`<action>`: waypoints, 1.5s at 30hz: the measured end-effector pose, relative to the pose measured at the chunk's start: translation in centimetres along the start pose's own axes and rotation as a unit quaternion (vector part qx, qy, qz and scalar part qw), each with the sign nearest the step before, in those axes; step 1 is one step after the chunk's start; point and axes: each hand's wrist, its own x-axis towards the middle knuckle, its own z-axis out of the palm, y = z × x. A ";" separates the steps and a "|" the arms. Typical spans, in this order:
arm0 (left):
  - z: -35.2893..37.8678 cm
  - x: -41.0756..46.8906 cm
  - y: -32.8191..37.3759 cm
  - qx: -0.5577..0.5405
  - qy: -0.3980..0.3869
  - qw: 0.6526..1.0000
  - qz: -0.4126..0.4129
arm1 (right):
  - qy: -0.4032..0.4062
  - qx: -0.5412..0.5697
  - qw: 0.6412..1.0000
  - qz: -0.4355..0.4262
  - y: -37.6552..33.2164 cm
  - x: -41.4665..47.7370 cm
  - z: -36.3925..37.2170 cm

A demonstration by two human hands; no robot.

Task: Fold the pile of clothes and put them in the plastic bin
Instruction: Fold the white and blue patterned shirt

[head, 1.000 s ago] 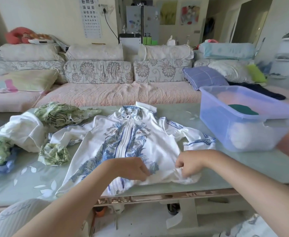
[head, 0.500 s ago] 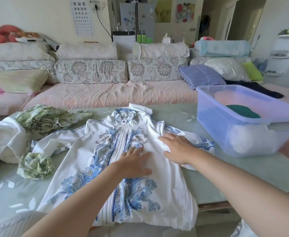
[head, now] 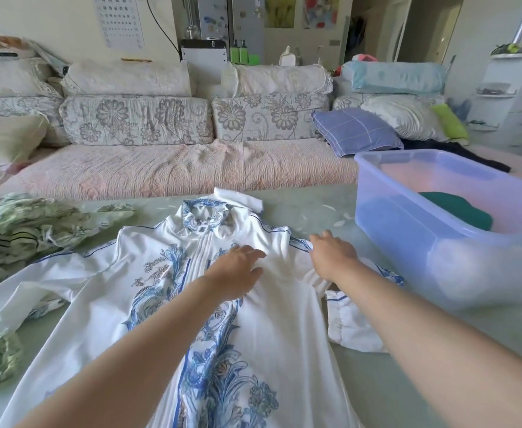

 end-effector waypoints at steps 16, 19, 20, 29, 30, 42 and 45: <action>3.1 8.0 0.4 0.090 -0.114 0.986 -0.084 | 0.094 -0.184 0.978 0.019 1.9 5.5 1.4; 2.5 7.9 -1.3 0.078 -0.071 0.993 -0.056 | 0.130 -0.052 0.983 -0.123 -0.7 6.2 1.5; 2.3 7.8 -2.0 0.079 -0.045 0.995 -0.052 | 0.100 -0.001 0.983 -0.153 -1.7 6.4 1.5; -1.3 6.5 -11.7 0.049 -0.056 0.989 -0.124 | 0.027 0.054 0.992 -0.106 -8.2 9.2 1.6; -1.9 6.9 -12.7 0.012 -0.022 0.990 -0.141 | 0.038 0.083 0.990 -0.108 -8.9 9.9 1.4; -0.9 11.1 -19.1 0.027 0.057 0.981 -0.182 | 0.106 0.205 0.967 -0.104 -15.9 21.3 -1.6; -0.6 11.2 -19.4 0.032 0.067 0.981 -0.182 | 0.064 0.155 0.983 -0.078 -17.6 23.4 -1.4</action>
